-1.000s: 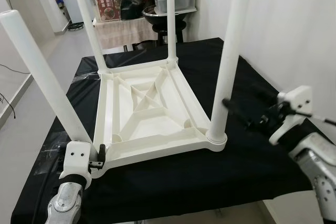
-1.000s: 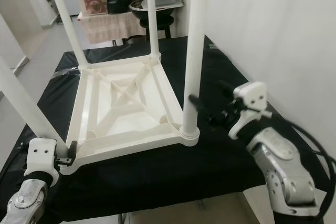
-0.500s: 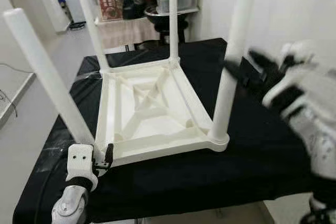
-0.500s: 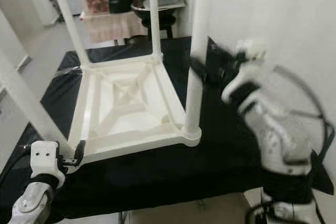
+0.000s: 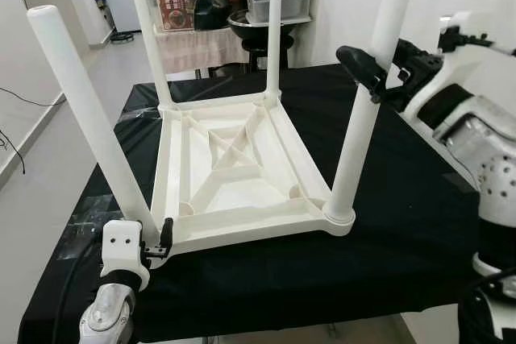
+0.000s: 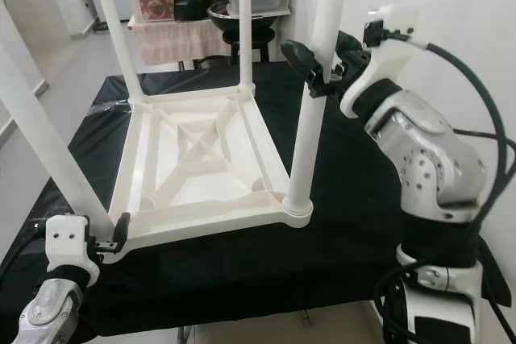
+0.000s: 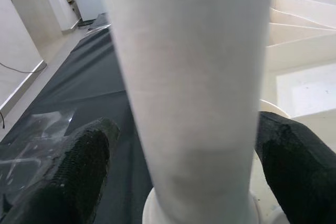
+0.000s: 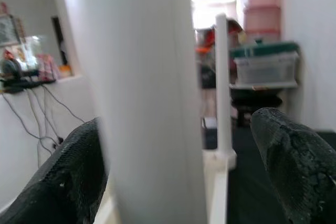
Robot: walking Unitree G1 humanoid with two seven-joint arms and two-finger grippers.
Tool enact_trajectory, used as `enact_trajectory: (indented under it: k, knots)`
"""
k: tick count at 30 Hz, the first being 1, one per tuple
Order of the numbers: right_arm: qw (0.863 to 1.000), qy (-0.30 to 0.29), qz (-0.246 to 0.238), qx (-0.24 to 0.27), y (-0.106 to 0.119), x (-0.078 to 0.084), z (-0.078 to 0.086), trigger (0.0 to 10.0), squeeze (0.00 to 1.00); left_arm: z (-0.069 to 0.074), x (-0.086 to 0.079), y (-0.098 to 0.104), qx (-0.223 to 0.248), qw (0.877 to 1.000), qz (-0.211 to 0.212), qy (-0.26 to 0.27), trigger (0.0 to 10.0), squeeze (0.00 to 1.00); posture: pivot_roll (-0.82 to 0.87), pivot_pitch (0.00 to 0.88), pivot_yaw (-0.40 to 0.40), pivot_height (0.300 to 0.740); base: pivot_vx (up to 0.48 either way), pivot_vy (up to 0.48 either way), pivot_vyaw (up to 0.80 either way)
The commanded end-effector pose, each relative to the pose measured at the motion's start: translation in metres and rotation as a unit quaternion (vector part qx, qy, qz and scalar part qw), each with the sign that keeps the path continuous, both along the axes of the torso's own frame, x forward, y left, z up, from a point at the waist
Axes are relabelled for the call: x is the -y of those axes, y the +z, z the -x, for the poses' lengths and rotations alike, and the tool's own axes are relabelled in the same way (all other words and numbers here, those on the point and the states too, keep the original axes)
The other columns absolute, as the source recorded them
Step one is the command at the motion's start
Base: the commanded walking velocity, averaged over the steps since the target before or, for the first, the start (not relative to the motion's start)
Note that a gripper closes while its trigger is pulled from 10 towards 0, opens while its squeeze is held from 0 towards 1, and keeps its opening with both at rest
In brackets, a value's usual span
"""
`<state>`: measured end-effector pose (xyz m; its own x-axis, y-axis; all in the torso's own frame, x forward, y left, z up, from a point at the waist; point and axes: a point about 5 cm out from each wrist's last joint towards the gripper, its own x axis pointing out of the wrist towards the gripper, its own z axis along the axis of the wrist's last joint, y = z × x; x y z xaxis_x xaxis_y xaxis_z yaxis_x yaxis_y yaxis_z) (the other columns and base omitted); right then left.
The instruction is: Building children table
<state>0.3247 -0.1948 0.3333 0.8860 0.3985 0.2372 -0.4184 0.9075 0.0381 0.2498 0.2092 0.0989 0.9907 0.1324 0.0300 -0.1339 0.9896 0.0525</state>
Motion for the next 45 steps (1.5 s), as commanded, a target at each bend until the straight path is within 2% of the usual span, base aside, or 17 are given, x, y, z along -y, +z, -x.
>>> enact_trajectory:
  k: [1, 5, 16, 17, 19, 20, 23, 24, 39, 42, 44, 45]
  knots:
    - [1.0, 0.008, 0.008, -0.014, -0.002, -0.007, -0.002, 10.0, 0.0, 0.0, -0.003, -0.003, 0.0, 1.0, 0.012, 0.012, 10.0, 0.0, -0.09, 0.0, -0.017, 0.74, 0.0, 0.0, 0.0]
    - [0.999, 0.015, 0.014, -0.028, -0.007, -0.013, -0.005, 10.0, 0.0, -0.002, -0.003, -0.003, 0.003, 1.0, 0.02, 0.015, 10.0, 0.0, -0.09, 0.0, -0.017, 0.74, 0.0, 0.0, 0.0]
    - [0.999, 0.017, 0.006, -0.047, -0.013, -0.019, -0.01, 10.0, 0.0, -0.003, -0.004, -0.001, 0.008, 1.0, 0.026, 0.016, 10.0, 0.0, -0.07, 0.0, -0.021, 0.74, 0.0, 0.0, 0.0]
    - [0.999, 0.019, 0.004, -0.048, -0.013, -0.019, -0.011, 7.6, 0.0, -0.003, -0.005, -0.002, 0.007, 0.999, 0.029, 0.018, 9.6, 0.0, -0.07, 0.0, -0.021, 0.74, 0.0, 0.0, 0.0]
    - [0.999, 0.021, 0.003, -0.048, -0.013, -0.02, -0.011, 7.6, 0.0, -0.003, -0.005, -0.003, 0.007, 0.999, 0.031, 0.019, 9.6, 0.0, -0.07, 0.0, -0.021, 0.74, 0.0, 0.0, 0.0]
    - [0.999, 0.022, 0.001, -0.048, -0.013, -0.02, -0.011, 1.6, 0.0, -0.003, -0.005, -0.003, 0.008, 0.999, 0.034, 0.019, 0.5, 0.0, -0.06, 0.0, -0.027, 0.74, 0.0, 0.0, 0.0]
    - [0.999, 0.023, 0.001, -0.048, -0.013, -0.02, -0.011, 1.6, 0.0, -0.003, -0.005, -0.002, 0.009, 0.999, 0.036, 0.019, 0.5, 0.0, -0.06, 0.0, -0.027, 0.74, 0.0, 0.0, 0.0]
    - [0.999, 0.022, -0.001, -0.049, -0.013, -0.02, -0.011, 0.0, 0.0, -0.003, -0.005, -0.002, 0.01, 0.999, 0.041, 0.019, 0.0, 0.0, -0.06, 0.0, -0.026, 0.74, 0.0, 0.0, 0.0]
    - [0.998, 0.022, -0.005, -0.052, -0.015, -0.018, -0.009, 0.0, 0.0, -0.006, -0.009, -0.004, 0.01, 0.997, 0.068, 0.034, 0.0, 0.0, -0.07, 0.0, -0.025, 0.74, 0.0, 0.0, 0.0]
    - [0.998, 0.015, -0.011, -0.056, -0.018, -0.017, -0.01, 0.0, 0.0, -0.007, -0.013, 0.001, 0.017, 0.997, 0.067, 0.037, 0.0, 0.0, -0.07, 0.0, -0.026, 0.74, 0.0, 0.0, 0.0]
    - [0.997, -0.003, -0.027, -0.066, -0.024, -0.014, -0.014, 0.0, 0.0, -0.011, -0.02, 0.014, 0.035, 0.997, 0.062, 0.036, 0.0, 0.0, -0.06, 0.0, -0.027, 0.74, 0.0, 0.0, 0.0]
    - [0.997, -0.003, -0.027, -0.066, -0.024, -0.014, -0.014, 0.0, 0.0, -0.011, -0.02, 0.014, 0.035, 0.997, 0.062, 0.036, 0.0, 0.0, -0.06, 0.0, -0.027, 0.74, 0.0, 0.0, 0.0]
